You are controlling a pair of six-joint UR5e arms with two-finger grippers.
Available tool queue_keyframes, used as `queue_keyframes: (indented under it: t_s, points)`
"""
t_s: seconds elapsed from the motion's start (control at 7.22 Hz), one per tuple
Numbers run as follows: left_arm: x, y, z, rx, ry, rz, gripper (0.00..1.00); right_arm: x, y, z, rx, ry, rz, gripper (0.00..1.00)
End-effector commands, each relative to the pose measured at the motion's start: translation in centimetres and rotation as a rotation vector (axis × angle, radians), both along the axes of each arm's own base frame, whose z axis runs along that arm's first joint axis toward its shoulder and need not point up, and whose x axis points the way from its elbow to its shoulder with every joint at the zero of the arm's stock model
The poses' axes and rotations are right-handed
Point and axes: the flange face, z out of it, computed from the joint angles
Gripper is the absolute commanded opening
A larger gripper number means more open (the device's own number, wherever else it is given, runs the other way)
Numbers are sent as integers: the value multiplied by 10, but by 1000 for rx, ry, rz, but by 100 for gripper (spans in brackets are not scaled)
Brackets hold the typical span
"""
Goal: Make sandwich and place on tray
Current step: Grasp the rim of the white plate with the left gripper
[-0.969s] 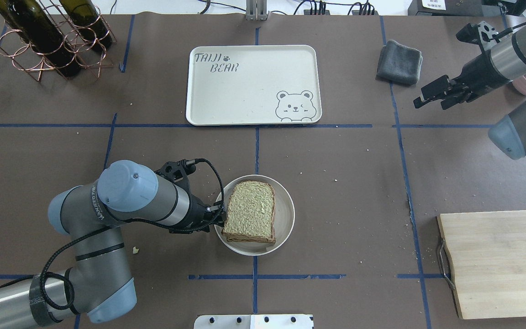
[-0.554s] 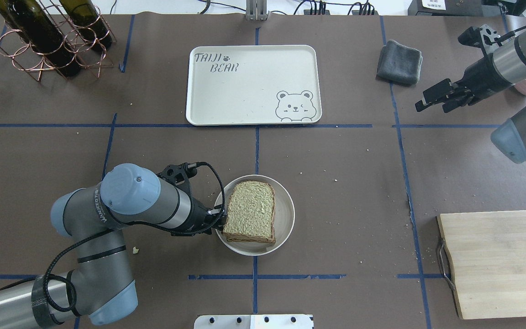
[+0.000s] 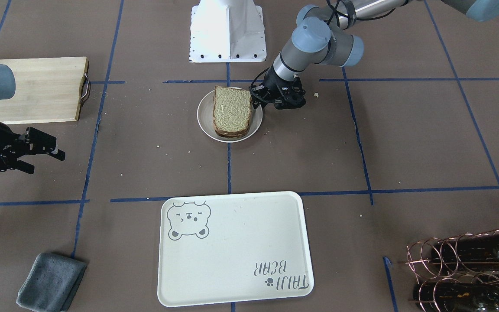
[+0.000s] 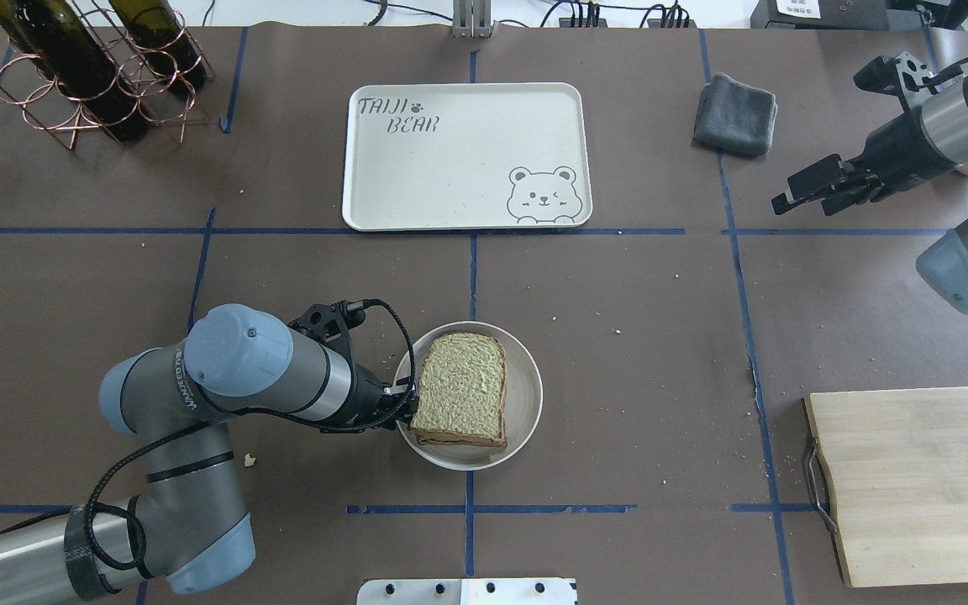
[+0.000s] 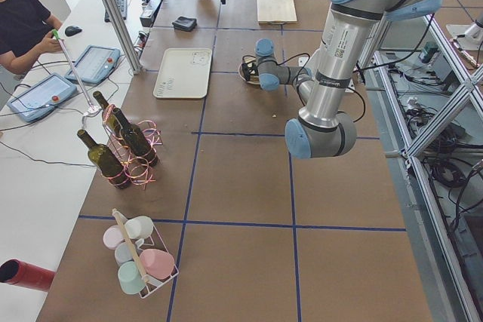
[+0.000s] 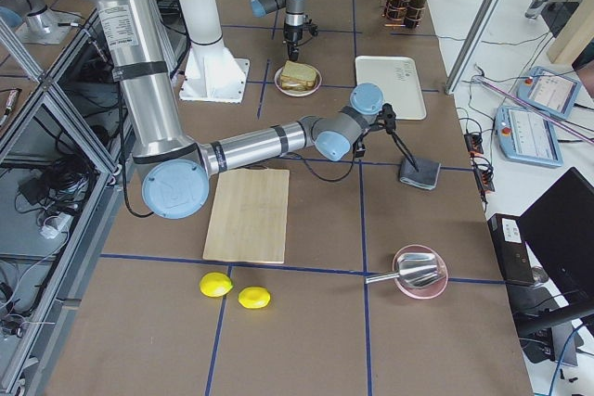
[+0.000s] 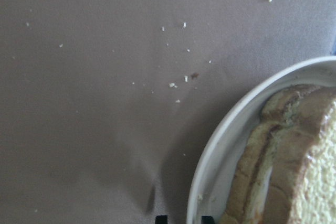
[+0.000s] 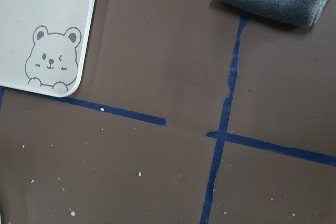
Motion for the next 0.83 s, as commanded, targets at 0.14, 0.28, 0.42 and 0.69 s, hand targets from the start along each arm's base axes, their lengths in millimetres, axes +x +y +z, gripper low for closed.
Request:
queue_keyframes:
  t_s: [0.14, 0.28, 0.42, 0.69]
  points:
    - [3, -1, 5, 1, 0, 0, 25, 1, 0, 0, 0, 0, 2, 100]
    - [2, -1, 4, 6, 13, 0, 9, 2, 0, 0, 1, 0, 3, 100]
    - [1, 0, 3, 5, 19, 1, 0, 1, 0, 0, 1, 0, 1, 100]
    - [-21, -13, -21, -100, 99, -87, 0, 2, 0, 0, 1, 0, 3, 100]
